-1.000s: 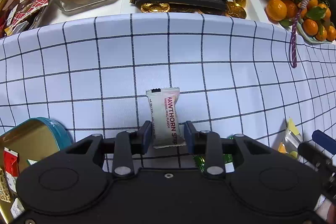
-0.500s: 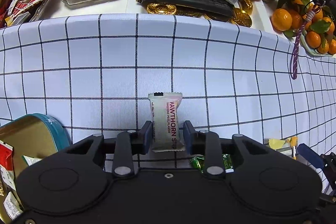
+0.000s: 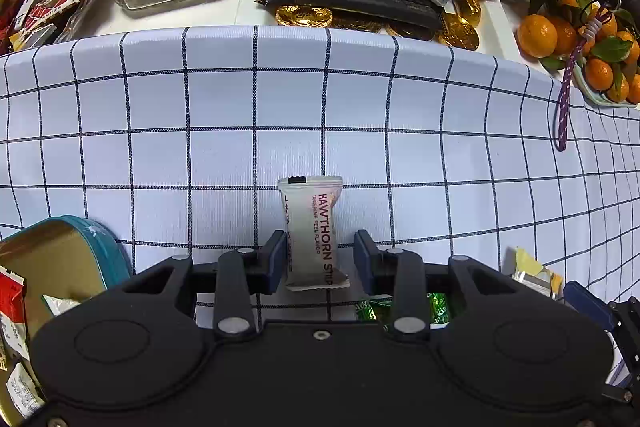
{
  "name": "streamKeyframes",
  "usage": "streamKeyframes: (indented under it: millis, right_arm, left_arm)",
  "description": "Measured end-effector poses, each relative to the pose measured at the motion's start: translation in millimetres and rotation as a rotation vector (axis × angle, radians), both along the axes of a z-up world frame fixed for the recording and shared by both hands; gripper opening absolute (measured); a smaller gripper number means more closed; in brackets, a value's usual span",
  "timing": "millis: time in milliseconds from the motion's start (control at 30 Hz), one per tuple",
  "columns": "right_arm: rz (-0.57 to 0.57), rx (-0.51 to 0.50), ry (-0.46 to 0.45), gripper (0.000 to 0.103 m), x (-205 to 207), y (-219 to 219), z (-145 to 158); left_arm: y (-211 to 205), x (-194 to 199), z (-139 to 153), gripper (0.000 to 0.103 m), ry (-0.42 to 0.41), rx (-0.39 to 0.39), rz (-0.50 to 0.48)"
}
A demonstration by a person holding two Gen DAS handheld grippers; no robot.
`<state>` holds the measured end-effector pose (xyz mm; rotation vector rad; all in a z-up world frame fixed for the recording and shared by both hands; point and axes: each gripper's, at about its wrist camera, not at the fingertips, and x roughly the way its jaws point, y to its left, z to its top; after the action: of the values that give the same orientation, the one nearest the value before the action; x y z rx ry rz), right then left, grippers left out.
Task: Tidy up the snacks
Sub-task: 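Grasp the white Hawthorn packet with the left tool while right tool grasps silver-yellow packet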
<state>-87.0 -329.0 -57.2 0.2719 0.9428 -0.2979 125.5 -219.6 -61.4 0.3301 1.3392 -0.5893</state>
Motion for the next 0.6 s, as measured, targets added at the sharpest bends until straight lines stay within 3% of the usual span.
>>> streamKeyframes:
  millis: [233,433,600]
  right_arm:
    - [0.000,0.002,-0.042,0.056,12,-7,-5]
    - [0.049,-0.051,-0.014,0.057,22,-5,-11]
    - [-0.003,-0.060,-0.044,0.060,18,0,-13]
  left_arm:
    - [-2,-3,3,0.045,-0.011,-0.010,-0.020]
    - [-5,-4,2,0.045,-0.030,0.006,-0.029]
    - [-5,-4,0,0.045,-0.040,0.015,-0.030]
